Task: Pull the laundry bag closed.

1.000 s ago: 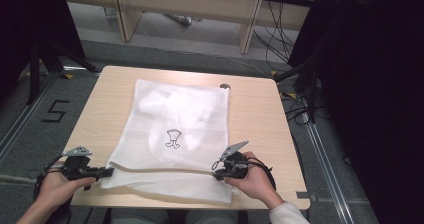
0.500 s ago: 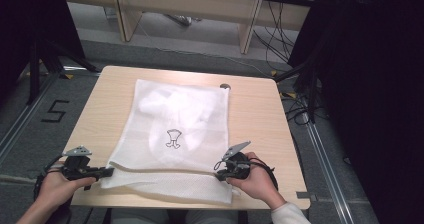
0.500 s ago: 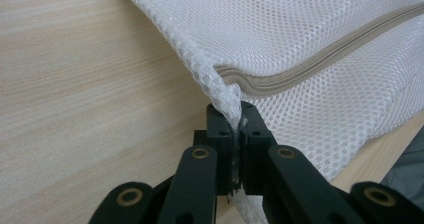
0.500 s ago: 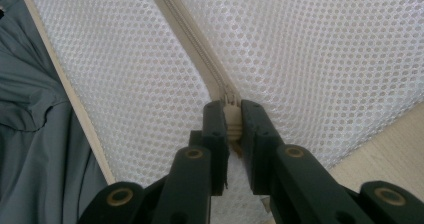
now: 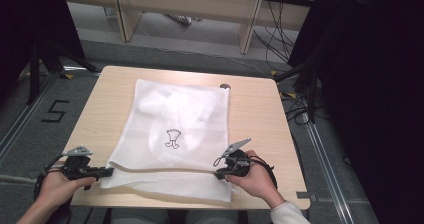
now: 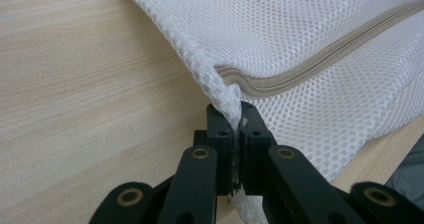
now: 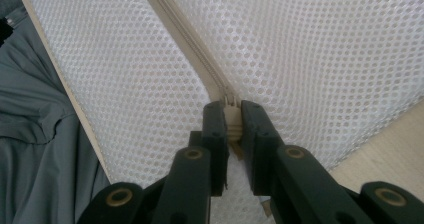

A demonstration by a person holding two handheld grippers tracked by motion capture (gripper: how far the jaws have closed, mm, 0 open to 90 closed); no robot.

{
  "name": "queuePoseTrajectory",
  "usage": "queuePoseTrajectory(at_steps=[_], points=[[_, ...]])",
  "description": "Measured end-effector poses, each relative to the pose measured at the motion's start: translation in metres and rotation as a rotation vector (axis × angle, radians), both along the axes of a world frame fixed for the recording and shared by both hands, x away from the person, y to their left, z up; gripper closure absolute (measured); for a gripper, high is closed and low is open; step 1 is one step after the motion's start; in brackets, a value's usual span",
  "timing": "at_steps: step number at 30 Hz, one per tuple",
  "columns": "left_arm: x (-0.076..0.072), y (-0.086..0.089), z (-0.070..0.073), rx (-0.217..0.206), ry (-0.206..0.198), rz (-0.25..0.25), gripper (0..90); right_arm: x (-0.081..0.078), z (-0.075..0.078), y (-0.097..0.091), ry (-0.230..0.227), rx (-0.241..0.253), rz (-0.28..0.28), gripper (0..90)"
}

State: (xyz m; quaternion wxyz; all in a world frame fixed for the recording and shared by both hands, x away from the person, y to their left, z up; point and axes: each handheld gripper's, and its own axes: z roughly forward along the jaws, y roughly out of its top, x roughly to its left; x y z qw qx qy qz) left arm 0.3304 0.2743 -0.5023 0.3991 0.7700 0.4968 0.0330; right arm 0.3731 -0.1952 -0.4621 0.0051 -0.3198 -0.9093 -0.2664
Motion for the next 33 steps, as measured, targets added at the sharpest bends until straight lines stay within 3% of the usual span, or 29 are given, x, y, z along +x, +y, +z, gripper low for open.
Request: queuePoseTrajectory(at_steps=[3, 5, 6, 7, 9, 11, 12, 13, 18, 29, 33], points=[[0.0, 0.002, 0.001, 0.028, 0.002, -0.029, 85.7, -0.002, 0.006, 0.005, -0.055, -0.06, 0.034, 82.3], [0.0, 0.001, 0.001, 0.013, 0.002, -0.011, 85.7, -0.005, 0.008, 0.011, -0.092, -0.115, 0.081, 82.3], [0.0, 0.003, 0.001, 0.036, 0.003, -0.035, 85.7, -0.005, 0.008, 0.013, -0.104, -0.142, 0.104, 82.3], [0.0, 0.001, 0.001, 0.017, -0.001, -0.012, 85.7, -0.006, 0.007, 0.015, -0.105, -0.157, 0.111, 82.3], [-0.001, 0.0, 0.001, -0.005, -0.003, 0.008, 85.7, -0.005, 0.006, 0.013, -0.084, -0.141, 0.105, 82.4], [0.0, 0.001, 0.001, 0.001, -0.003, 0.007, 85.7, -0.004, 0.005, 0.009, -0.06, -0.114, 0.098, 82.5], [0.0, 0.003, 0.001, 0.024, 0.002, -0.014, 85.7, -0.004, 0.005, 0.007, -0.052, -0.121, 0.099, 82.5], [0.0, 0.002, 0.001, 0.002, 0.0, 0.01, 85.7, -0.004, 0.004, 0.005, -0.045, -0.125, 0.096, 82.5], [0.0, 0.002, 0.001, 0.003, 0.001, 0.008, 85.7, -0.004, -0.002, -0.007, -0.017, -0.132, 0.082, 82.5], [0.0, 0.001, 0.0, -0.005, 0.005, 0.008, 85.6, -0.003, -0.008, -0.019, -0.004, -0.11, 0.082, 82.6], [0.0, 0.002, -0.001, 0.022, 0.013, -0.017, 85.2, -0.003, -0.01, -0.019, 0.007, -0.117, 0.086, 82.4]])
